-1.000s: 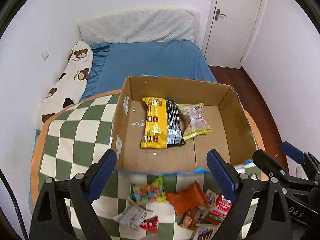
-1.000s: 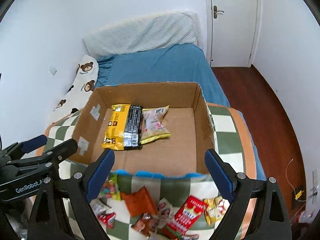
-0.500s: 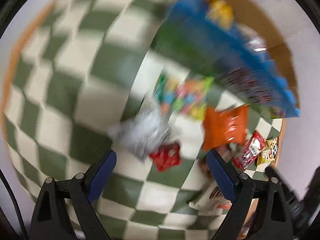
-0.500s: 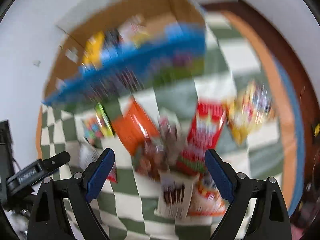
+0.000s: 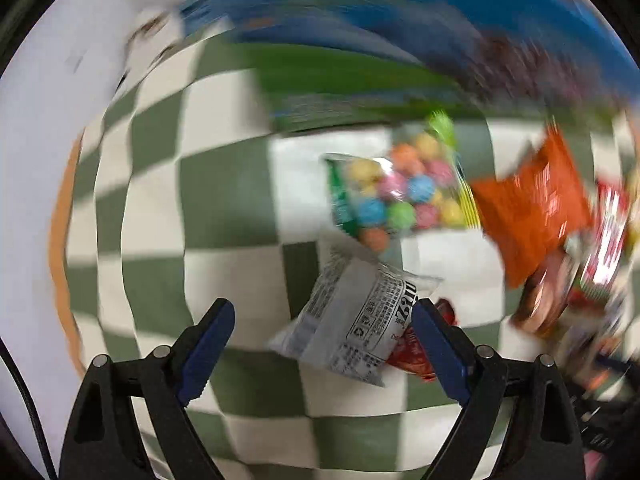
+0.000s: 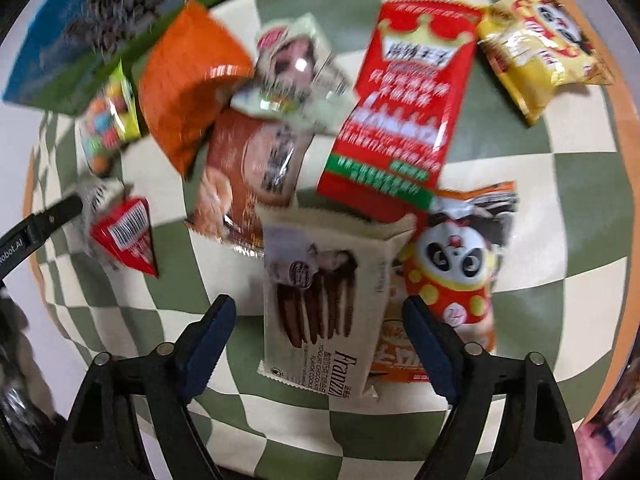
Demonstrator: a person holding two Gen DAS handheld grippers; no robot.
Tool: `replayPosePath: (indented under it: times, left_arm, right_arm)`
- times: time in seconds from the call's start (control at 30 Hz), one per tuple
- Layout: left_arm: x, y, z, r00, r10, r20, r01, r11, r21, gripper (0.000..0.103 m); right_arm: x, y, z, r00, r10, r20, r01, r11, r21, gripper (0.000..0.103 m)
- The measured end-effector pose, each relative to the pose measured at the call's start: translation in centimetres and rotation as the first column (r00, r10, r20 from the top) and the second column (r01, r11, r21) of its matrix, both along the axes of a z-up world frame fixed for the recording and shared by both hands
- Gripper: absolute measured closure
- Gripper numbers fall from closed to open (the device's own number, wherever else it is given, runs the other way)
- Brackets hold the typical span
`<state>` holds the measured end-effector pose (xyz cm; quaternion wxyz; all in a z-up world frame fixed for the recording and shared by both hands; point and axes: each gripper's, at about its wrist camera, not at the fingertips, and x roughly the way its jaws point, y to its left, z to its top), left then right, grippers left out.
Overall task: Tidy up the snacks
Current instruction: 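Withdraw both tools from the box back toward the snack pile, then grasp the white packet with the left tool while the right tool grasps the Franzzi cookie pack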
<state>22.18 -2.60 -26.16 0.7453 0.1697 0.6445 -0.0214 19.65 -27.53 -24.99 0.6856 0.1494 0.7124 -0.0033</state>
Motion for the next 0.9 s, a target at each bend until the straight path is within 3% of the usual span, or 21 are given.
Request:
replayPosePath:
  times: [0.03,0.1,0.13,0.17,0.2,0.27,0.43,0.6,0.7,0.8,0.9]
  left_arm:
    - [0.0,-0.7,-0.7,0.999,-0.051,-0.018,0.052,0.998,0.033,0.012]
    - [0.1,-1.7,-2.0,0.992,-0.119,-0.047,0.122,0.991,0.058,0.012]
    - [0.3,-1.9,-2.4,0.991,-0.124,-0.057,0.127,0.990,0.060,0.013]
    - [0.3,-1.9,-2.6,0.992,-0.112,-0.066,0.115,0.993,0.041,0.022]
    - [0.3,-1.6,-2.7,0.993,-0.092,-0.079,0.093,0.996,0.007,0.038]
    - [0.3,-0.5,-2.6,0.994,-0.006,-0.108,-0.002,0.998,-0.070,0.052]
    - [-2.1,1.9,-2.5,0.977,0.166,-0.134,-0.184,0.973,-0.136,0.053]
    - [-6.8,5.5,-3.3,0.918,0.339,-0.205,-0.377,0.907,-0.187,0.054]
    - [-9.1,6.3,-4.2,0.896,0.370,-0.245,-0.421,0.883,-0.206,0.052]
    - [-9.6,5.9,-5.6,0.899,0.335,-0.282,-0.402,0.887,-0.229,0.041]
    - [-9.6,4.9,-6.7,0.905,0.302,-0.300,-0.374,0.902,-0.218,0.041]
  right_arm:
    - [0.0,0.7,-0.3,1.000,0.025,0.002,-0.025,1.000,-0.017,0.018]
    - [0.2,1.7,-0.6,0.998,0.064,0.018,-0.063,0.996,-0.061,0.029]
    - [0.2,2.2,-0.9,0.996,0.085,0.022,-0.083,0.994,-0.077,0.041]
    - [0.3,2.5,-1.2,0.995,0.097,0.021,-0.095,0.993,-0.070,0.043]
    - [0.3,2.9,-1.4,0.995,0.101,0.019,-0.099,0.992,-0.072,0.043]
    - [0.2,3.6,-1.4,0.990,0.140,0.028,-0.137,0.987,-0.085,0.044]
    - [-0.3,5.7,-1.4,0.974,0.223,0.041,-0.220,0.973,-0.066,0.045]
    - [-1.3,7.5,-1.9,0.957,0.288,0.033,-0.286,0.957,-0.038,0.045]
    - [-1.9,8.9,-2.3,0.946,0.324,0.019,-0.324,0.946,-0.021,0.045]
    - [-2.4,9.8,-2.8,0.950,0.311,0.003,-0.311,0.950,-0.003,0.044]
    - [-2.3,9.6,-3.0,0.962,0.272,-0.019,-0.272,0.962,0.014,0.038]
